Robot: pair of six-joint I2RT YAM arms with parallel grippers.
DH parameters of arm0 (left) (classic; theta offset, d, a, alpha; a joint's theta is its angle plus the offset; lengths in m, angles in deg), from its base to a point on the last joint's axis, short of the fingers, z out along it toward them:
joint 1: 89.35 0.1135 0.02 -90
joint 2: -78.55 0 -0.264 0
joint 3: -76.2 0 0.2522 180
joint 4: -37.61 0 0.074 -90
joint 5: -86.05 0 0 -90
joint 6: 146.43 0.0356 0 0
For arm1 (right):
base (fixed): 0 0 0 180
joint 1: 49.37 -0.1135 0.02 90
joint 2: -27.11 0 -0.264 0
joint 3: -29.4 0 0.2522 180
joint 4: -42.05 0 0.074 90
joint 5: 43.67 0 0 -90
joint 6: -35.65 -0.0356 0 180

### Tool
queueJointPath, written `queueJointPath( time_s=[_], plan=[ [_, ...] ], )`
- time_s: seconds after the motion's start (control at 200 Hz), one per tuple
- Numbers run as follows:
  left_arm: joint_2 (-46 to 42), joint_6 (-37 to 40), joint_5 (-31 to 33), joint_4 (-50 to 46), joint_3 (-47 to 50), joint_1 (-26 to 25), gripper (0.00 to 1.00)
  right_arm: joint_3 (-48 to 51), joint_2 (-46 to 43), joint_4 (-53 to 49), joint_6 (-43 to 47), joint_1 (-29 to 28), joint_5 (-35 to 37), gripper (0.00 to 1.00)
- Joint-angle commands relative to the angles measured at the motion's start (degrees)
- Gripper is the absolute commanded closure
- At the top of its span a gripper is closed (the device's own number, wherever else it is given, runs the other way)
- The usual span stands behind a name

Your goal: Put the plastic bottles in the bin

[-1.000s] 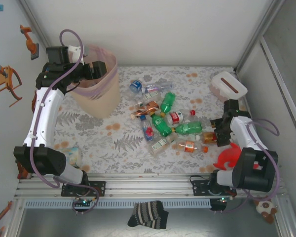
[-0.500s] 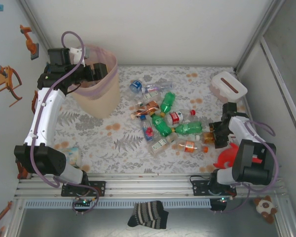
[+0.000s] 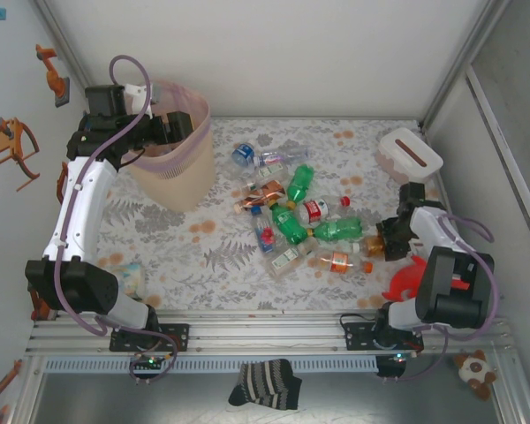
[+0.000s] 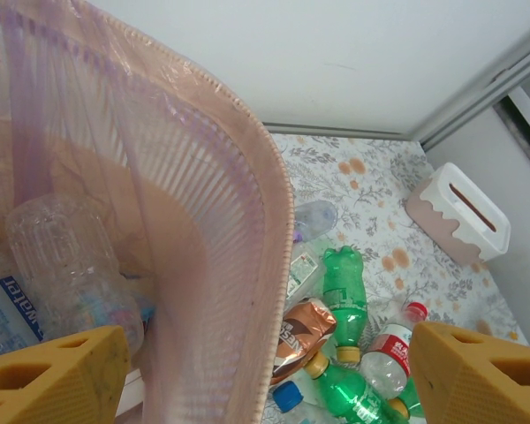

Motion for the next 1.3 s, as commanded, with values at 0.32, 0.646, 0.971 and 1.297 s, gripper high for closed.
queueJointPath(
  time_s=[0.32,0.646,0.971,1.297],
  plan=[
    [-2.49,-4.4,-5.95,5.03,-0.36,-0.28,0.18,-10.75,-13.3,2.09,16.7,0.35,6.57,0.57],
    [-2.89,-11.03,-19.63,25.27,7.32,-5.94,0.13,-15.67,-17.51,26.1,34.73,-2.79,-16.85,0.61],
    [0.3,-16.1,-27.85,39.44,10.65,-14.91,0.11,-19.86,-17.15,43.27,46.9,-18.9,-30.24,0.64],
    [4.25,-16.85,-37.8,46.8,9.12,-23.3,0.08,-23.13,-15.11,53.04,46.41,-27.98,-37.04,0.63]
  ],
)
